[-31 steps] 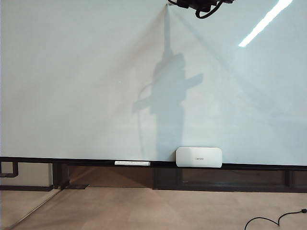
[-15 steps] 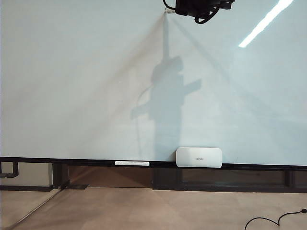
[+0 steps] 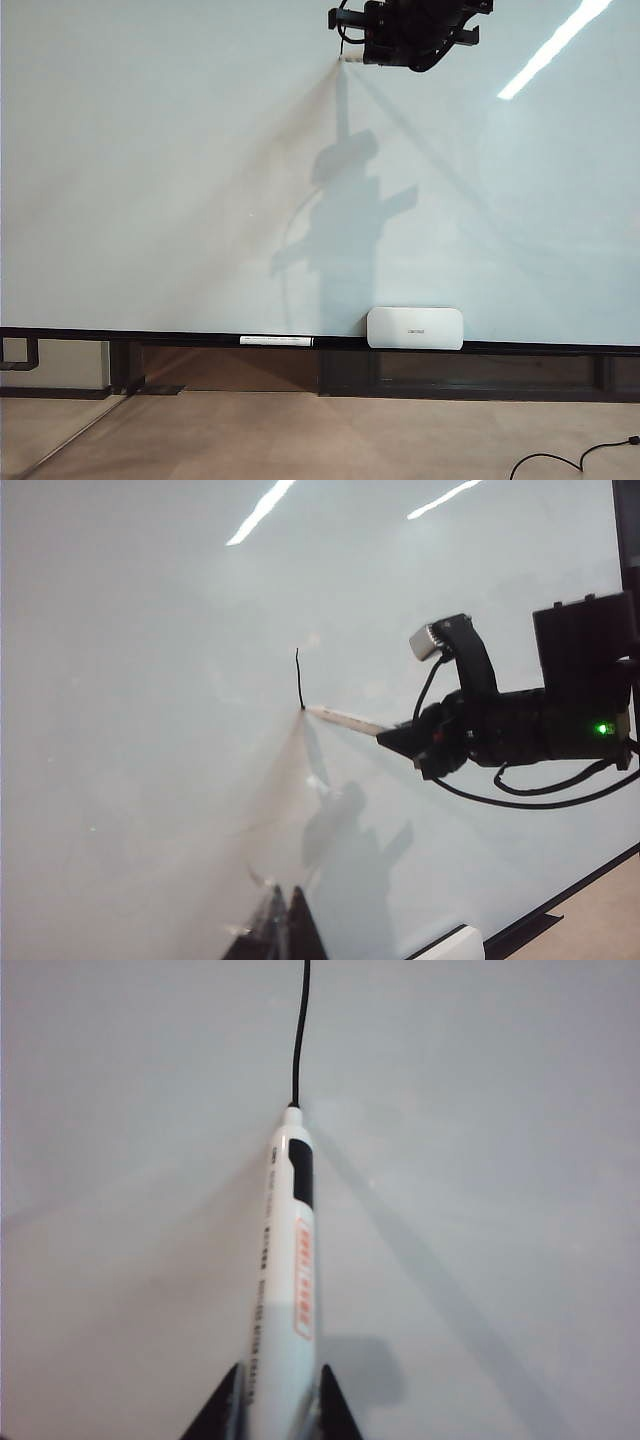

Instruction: Reach to the right to find the marker pen, pick it up, and write the number 13 on the whiteboard.

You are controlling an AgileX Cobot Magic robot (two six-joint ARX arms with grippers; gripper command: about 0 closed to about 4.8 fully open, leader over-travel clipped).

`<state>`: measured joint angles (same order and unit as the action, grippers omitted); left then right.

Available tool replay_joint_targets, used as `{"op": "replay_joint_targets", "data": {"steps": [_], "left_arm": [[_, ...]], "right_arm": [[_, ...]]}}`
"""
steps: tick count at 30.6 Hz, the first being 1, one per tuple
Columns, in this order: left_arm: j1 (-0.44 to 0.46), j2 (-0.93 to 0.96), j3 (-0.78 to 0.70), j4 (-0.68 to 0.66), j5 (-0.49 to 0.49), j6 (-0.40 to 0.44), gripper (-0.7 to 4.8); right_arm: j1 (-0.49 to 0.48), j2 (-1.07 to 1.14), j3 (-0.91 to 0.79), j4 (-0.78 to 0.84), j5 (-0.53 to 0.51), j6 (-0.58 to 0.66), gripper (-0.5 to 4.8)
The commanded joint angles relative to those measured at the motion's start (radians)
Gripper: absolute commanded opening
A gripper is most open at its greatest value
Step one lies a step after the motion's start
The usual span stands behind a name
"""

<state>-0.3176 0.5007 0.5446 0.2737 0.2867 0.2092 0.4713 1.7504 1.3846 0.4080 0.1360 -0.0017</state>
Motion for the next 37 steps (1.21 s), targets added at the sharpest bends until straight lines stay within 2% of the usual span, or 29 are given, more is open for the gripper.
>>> {"op": "replay_joint_targets", "data": {"steps": [1,24,31,34,37], "left_arm": [[0.000,-0.002,0.013,0.006,0.002,0.000,-0.06],[0.000,-0.008,0.030,-0.029,0.006,-0.007,-0.06],[0.000,-0.009,0.030,-0.029,0.006,-0.007,-0.06],[0.000,-0.015,0.030,-0.033,0.005,-0.007,-0.06],[0.000,-0.021,0.030,-0.034,0.006,-0.007,-0.06]], "right_arm": [[-0.004,0.004,0.003,-0.041,0.031,0.002,-0.06],[-0.004,0.021,0.002,-0.120,0.048,0.010,-0.06],[0.012,0.006,0.002,-0.134,0.051,0.022,-0.06],[0.035,-0.010,0.002,-0.148,0.094,0.018,-0.05],[0.056,-0.029,0.002,-0.150,0.095,0.000,-0.06]]}}
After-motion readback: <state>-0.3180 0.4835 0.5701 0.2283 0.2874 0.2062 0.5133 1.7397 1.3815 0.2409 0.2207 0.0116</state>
